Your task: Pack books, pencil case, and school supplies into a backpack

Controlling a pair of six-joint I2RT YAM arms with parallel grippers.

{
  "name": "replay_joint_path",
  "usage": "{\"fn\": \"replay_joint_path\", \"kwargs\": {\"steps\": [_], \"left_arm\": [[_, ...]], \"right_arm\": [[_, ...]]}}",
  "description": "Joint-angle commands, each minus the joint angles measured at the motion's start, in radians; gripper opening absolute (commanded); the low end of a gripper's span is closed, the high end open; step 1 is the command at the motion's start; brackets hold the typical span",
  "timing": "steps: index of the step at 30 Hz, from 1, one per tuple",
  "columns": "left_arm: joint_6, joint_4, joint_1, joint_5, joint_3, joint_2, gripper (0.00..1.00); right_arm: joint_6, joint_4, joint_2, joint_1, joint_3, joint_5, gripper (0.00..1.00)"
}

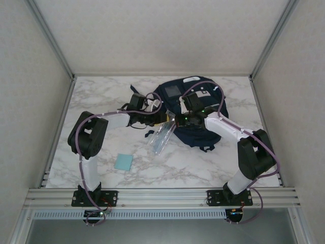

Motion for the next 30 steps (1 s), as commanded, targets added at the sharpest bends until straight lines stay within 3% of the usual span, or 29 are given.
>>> {"fn": "replay_joint_path", "kwargs": {"steps": [1,7,9,14,16,22,23,30], "left_arm": [[-0.005,-0.007,-0.011,0.055,0.032,0.013,0.44],[0.037,-0.093,-0.011,0.014,0.044,-0.034,0.22],[0.045,-0.12,-0.011,-0.005,0.051,-0.044,0.1],[0.036,-0.174,-0.013,-0.055,0.082,-0.061,0.0],[0.025,-0.2,-0.016,-0.075,0.104,-0.073,0.0],[-0.02,-0.271,-0.02,-0.129,0.184,-0.131,0.0],[-0.029,-0.273,-0.02,-0.134,0.195,-0.14,0.0],[-0.168,-0.155,-0.021,-0.089,0.248,-0.201,0.0]], "right_arm": [[-0.019,0.042,-0.014,-0.016,-0.012,-0.016,0.0],[-0.023,0.035,-0.017,-0.026,-0.014,-0.008,0.0],[-0.024,0.032,-0.021,-0.026,-0.018,-0.005,0.0],[0.007,0.0,-0.042,-0.026,-0.009,0.009,0.03],[0.029,-0.026,-0.059,-0.026,-0.004,0.018,0.21],[0.112,-0.039,-0.165,-0.026,-0.053,-0.029,0.93],[0.128,-0.022,-0.187,-0.026,-0.073,-0.053,0.98],[0.219,0.142,-0.277,-0.025,-0.189,-0.284,0.99]]}}
